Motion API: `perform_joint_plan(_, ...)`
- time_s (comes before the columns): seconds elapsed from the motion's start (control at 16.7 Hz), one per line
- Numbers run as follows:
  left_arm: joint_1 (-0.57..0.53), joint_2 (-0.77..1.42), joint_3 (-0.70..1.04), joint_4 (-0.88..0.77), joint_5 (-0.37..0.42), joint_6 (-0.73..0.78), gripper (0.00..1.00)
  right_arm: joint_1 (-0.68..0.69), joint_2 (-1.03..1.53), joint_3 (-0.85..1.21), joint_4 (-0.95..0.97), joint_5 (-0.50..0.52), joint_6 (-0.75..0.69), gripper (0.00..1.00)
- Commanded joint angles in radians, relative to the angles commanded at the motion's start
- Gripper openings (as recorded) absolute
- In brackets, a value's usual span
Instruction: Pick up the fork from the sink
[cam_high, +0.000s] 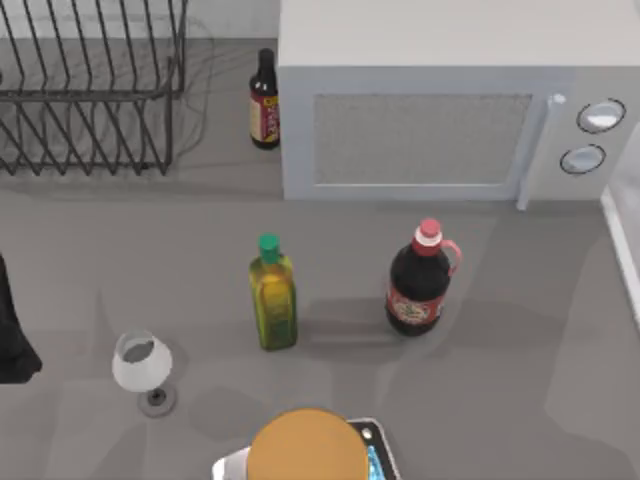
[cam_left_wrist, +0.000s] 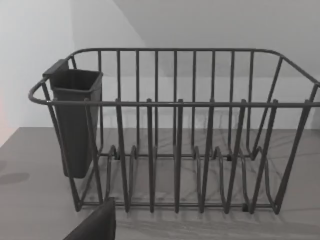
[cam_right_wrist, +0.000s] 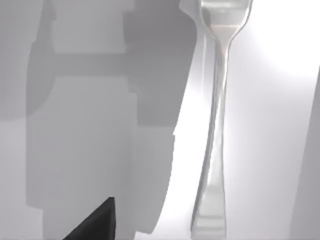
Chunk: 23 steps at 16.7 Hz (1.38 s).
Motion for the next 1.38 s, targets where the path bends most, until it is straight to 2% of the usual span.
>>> perform_joint_plan(0.48, 0.0, 0.0, 0.0, 0.0, 0.0, 0.0, 1.0, -0.004, 0.113, -0.245, 0.378, 0.002, 0.001, 1.0)
perform_joint_plan(0.84, 0.0, 0.0, 0.0, 0.0, 0.0, 0.0, 1.0, -0.004, 0.131, -0.28, 0.419, 0.002, 0.001, 1.0)
perform_joint_plan(1.38, 0.0, 0.0, 0.0, 0.0, 0.0, 0.0, 1.0, -0.004, 0.131, -0.28, 0.419, 0.002, 0.001, 0.32)
